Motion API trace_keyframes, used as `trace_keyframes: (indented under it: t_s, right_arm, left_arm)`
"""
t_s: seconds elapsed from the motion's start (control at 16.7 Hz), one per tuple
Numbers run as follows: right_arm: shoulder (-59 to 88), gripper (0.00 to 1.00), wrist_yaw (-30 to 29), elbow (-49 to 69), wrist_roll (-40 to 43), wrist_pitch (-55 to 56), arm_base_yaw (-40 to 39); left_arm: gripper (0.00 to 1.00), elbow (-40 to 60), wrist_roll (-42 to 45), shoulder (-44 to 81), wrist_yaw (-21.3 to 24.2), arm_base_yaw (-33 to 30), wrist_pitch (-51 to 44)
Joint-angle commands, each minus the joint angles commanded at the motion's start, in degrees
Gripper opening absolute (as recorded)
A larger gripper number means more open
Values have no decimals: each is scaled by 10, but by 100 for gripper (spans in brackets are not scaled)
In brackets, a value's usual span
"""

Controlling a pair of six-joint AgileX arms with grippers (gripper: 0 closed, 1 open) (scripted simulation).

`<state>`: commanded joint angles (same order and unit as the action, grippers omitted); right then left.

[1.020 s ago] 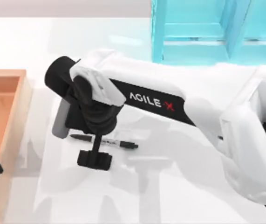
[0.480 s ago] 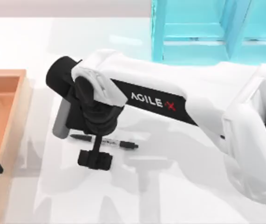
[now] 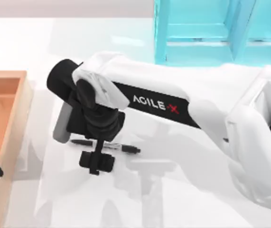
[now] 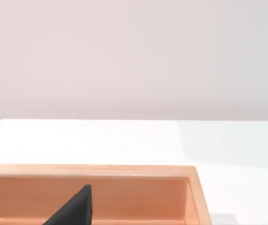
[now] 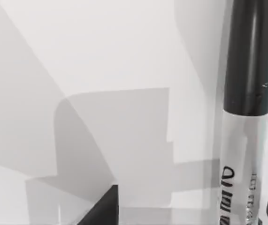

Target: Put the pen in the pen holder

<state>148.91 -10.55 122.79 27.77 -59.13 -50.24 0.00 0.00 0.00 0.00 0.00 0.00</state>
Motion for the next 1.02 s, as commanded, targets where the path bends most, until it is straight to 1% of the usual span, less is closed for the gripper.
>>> trace_keyframes:
  t_s: [0.06,0.12,0.54,0.6,0.78,1.02]
  right_arm:
    - [0,2,0,0,0,0,0]
    - [0,0,0,0,0,0,0]
    - [0,0,0,0,0,0,0]
    - [-45,0,31,-7,-24,-24,-10]
    - [-66,0,29,-9,-44,-45,-29]
    - [-173,0,23,-21,-118,-150,-101]
  left_arm:
    - [100,0,0,0,0,0,0]
    - [100,0,0,0,0,0,0]
    - [100,0,0,0,0,0,0]
    - [100,0,0,0,0,0,0]
    - [100,0,0,0,0,0,0]
    - [100,0,0,0,0,0,0]
